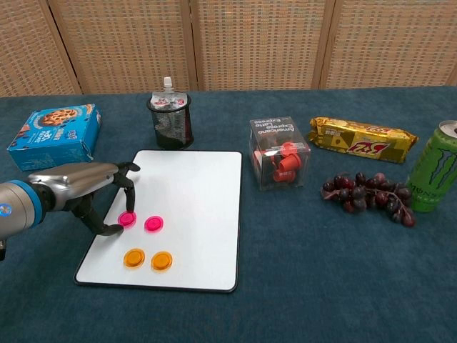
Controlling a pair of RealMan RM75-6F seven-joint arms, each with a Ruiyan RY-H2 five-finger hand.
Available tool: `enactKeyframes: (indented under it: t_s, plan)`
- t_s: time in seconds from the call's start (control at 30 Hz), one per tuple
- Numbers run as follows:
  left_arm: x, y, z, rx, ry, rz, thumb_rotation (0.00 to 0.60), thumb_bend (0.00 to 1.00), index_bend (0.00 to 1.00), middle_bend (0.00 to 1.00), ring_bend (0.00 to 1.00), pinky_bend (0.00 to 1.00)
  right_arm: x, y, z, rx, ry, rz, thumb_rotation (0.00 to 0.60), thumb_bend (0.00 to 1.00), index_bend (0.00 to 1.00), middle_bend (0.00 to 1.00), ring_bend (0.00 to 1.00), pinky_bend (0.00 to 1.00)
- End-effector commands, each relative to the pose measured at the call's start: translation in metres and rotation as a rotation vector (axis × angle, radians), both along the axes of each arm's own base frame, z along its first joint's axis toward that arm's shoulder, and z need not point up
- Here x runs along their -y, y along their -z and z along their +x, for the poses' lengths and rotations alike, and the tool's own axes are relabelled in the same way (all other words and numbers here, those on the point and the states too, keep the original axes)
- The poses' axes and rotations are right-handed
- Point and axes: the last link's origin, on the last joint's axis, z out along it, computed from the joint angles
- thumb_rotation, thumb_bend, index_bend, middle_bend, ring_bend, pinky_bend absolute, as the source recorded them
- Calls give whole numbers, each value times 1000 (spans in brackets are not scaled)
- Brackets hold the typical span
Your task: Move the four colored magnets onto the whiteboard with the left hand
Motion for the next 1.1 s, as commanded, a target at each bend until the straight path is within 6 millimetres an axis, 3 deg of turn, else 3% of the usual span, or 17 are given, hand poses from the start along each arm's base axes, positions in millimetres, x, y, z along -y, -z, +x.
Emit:
enactKeyframes:
  t_s: [0.03,0.2,0.63,0.8,1.0,1.1]
  plan:
    - [0,0,0,-3,1,0,600,334,559,0,0,0,0,0,0,0,0,0,600,53,16,0,0,0]
    - [1,-1,0,-7,2,1,600,334,366,0,0,0,0,0,0,0,-1,-1,600,53,16,0,0,0]
    - [2,-8,2,-5,10,13,600,329,264,0,0,0,0,0,0,-1,-2,-2,600,53,16,0,0,0]
    - [3,-17,2,10,8,17,600,282,130,0,0,0,0,0,0,-1,-2,-2,600,53,16,0,0,0]
    - [13,-47,3,77,64,61,600,233,26,0,0,0,0,0,0,-2,-2,-1,600,53,16,0,0,0]
    - [24,-72,-5,95,97,102,600,106,0,0,0,0,0,0,0,-6,-3,-2,600,53,16,0,0,0]
